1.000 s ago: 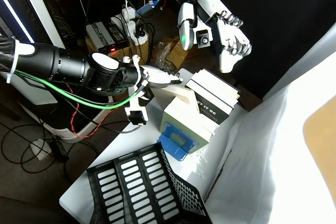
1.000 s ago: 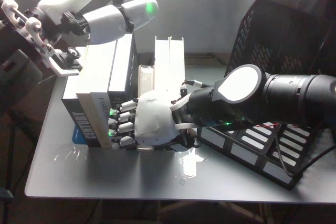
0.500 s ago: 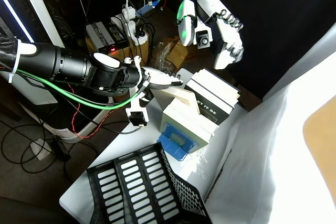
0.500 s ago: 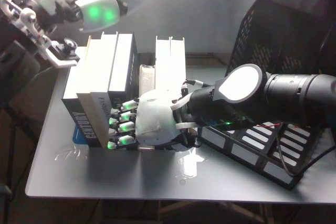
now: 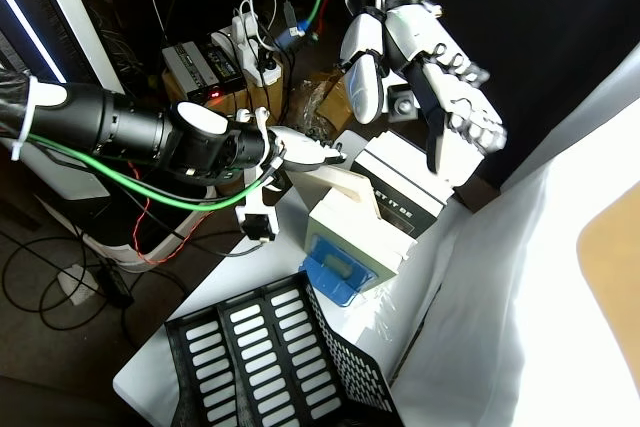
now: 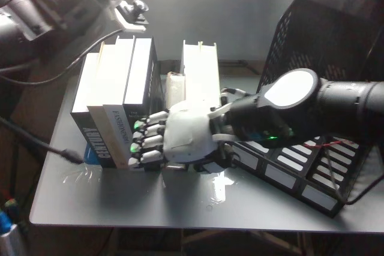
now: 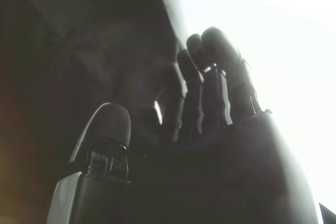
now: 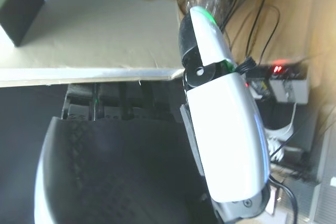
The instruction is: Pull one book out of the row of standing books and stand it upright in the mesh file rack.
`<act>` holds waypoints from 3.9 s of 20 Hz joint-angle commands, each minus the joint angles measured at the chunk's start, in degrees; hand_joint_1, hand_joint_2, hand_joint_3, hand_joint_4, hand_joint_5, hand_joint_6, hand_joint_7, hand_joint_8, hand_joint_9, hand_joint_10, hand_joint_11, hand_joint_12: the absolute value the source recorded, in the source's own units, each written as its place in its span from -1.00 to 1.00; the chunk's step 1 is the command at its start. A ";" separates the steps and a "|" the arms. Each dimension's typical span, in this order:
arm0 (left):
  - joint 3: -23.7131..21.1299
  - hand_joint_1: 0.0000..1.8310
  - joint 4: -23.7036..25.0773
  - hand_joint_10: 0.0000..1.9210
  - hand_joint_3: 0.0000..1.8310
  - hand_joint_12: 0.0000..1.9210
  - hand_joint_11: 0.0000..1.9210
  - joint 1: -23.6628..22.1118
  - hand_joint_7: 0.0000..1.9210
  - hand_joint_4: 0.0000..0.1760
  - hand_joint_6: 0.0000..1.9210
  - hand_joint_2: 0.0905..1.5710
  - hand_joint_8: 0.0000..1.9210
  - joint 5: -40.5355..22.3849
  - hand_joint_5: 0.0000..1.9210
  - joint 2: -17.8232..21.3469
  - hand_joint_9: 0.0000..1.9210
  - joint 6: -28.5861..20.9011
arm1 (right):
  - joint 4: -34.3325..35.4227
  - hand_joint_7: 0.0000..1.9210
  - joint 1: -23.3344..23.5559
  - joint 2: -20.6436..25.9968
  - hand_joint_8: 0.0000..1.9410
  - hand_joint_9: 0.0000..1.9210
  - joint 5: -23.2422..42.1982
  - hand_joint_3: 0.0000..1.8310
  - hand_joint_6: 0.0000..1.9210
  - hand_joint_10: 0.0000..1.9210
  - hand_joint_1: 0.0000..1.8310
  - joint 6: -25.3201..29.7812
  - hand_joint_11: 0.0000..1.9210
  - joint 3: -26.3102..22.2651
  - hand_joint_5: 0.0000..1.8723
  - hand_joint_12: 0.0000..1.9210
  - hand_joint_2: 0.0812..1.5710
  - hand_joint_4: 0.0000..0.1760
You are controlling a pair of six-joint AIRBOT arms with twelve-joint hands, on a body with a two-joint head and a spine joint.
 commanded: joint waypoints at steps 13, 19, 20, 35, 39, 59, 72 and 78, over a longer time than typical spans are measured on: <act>3.77 -1.00 8.39 0.15 -0.80 1.00 -1.00 -8.05 -0.99 -1.00 -0.42 1.00 -0.23 0.28 -1.00 -4.00 -1.00 -4.51 | 17.97 -1.00 -1.63 4.79 -1.00 -1.00 1.61 -1.00 -1.00 -1.00 0.26 -8.29 -1.00 -0.55 -0.98 -1.00 0.46 -0.67; 5.79 -1.00 11.49 0.15 -0.80 1.00 -1.00 -9.71 -0.99 -1.00 -0.42 1.00 -0.23 2.05 -1.00 -5.62 -1.00 -6.48 | 20.41 -0.03 -1.29 5.72 -0.09 -0.05 3.35 -1.00 0.17 0.27 0.49 -8.77 -0.24 -0.45 -0.22 0.48 0.42 -1.00; 5.97 -1.00 11.85 0.15 -0.80 1.00 -1.00 -9.92 -0.99 -1.00 -0.42 1.00 -0.23 2.50 -1.00 -5.75 -1.00 -6.63 | 21.16 0.00 -1.29 5.54 -0.04 -0.02 3.62 -1.00 0.21 0.34 0.50 -8.85 -0.19 0.01 -0.17 0.62 0.42 -1.00; 6.52 -1.00 12.78 0.15 -0.80 1.00 -1.00 -10.29 -0.99 -1.00 -0.42 1.00 -0.23 1.87 -1.00 -6.12 -1.00 -8.01 | 21.92 0.00 -0.86 5.25 -0.02 -0.01 4.64 -1.00 0.29 0.31 0.50 -9.24 -0.24 2.30 -0.20 0.66 0.43 -1.00; 6.52 -1.00 12.50 0.15 -0.80 1.00 -1.00 -10.17 -0.99 -1.00 -0.42 1.00 -0.24 1.72 -1.00 -6.12 -1.00 -8.02 | 21.92 -0.05 -0.83 5.27 0.04 -0.05 4.53 -1.00 0.35 0.38 0.49 -9.24 -0.29 2.34 -0.24 0.71 0.45 -1.00; 6.29 -1.00 12.18 0.15 -0.80 1.00 -1.00 -9.75 -0.99 -1.00 -0.42 1.00 -0.24 1.30 -0.99 -6.16 -1.00 -8.28 | 21.64 -0.02 -0.83 5.45 0.00 0.00 4.28 -1.00 0.34 0.32 0.50 -9.24 -0.20 1.90 -0.24 0.64 0.44 -1.00; 6.18 -1.00 12.11 0.15 -0.80 1.00 -1.00 -9.65 -0.99 -1.00 -0.42 1.00 -0.24 0.95 -0.99 -6.19 -1.00 -8.37 | 21.64 -0.05 -0.83 5.46 0.04 -0.01 4.28 -1.00 0.37 0.32 0.50 -9.24 -0.18 1.77 -0.26 0.67 0.44 -1.00; 6.16 -1.00 11.82 0.15 -0.80 1.00 -1.00 -9.38 -0.99 -1.00 -0.42 1.00 -0.24 0.80 -0.99 -6.18 -1.00 -8.38 | 21.64 -0.10 -0.83 5.74 0.09 -0.10 4.28 -0.99 0.46 0.36 0.48 -9.24 -0.33 1.16 -0.23 0.68 0.47 -1.00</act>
